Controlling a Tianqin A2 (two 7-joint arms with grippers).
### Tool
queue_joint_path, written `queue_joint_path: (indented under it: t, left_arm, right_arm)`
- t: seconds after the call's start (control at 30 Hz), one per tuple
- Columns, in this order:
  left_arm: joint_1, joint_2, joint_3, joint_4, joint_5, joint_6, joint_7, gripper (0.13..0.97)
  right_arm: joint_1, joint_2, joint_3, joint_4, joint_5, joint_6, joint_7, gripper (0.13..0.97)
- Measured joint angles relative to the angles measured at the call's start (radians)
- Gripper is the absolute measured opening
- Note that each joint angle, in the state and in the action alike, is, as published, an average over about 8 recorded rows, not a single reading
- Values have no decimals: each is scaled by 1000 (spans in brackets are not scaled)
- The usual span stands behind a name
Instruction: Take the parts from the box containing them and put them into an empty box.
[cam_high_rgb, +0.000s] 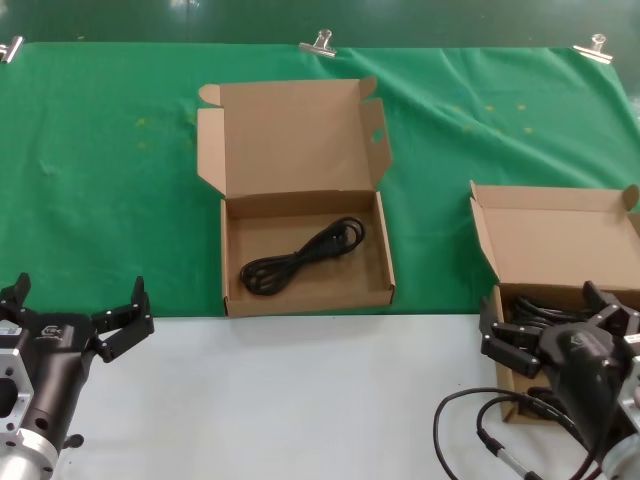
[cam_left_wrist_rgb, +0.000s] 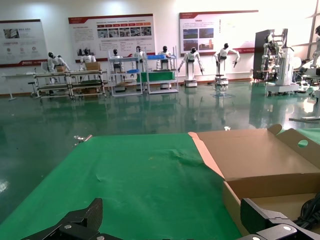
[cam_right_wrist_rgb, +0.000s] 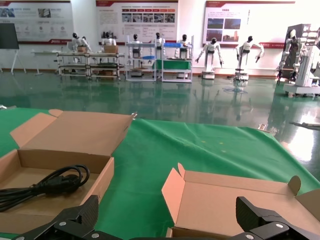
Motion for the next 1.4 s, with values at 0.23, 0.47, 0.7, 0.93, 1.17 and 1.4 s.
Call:
queue_joint_path:
  t: [0.23,0.47,0.7,0.93,1.17,1.4]
  left_arm:
    - [0,0,0,0,0,0,0,966]
    - [0,0,0,0,0,0,0,966]
    - [0,0,0,0,0,0,0,966]
    - [0,0,0,0,0,0,0,966]
    - [0,0,0,0,0,0,0,966]
    - [0,0,0,0,0,0,0,966]
  right_arm:
    - [0,0,0,0,0,0,0,966]
    - [0,0,0,0,0,0,0,966]
    - [0,0,0,0,0,0,0,966]
    - [0,0,0,0,0,0,0,966]
    - [0,0,0,0,0,0,0,966]
    - [0,0,0,0,0,0,0,966]
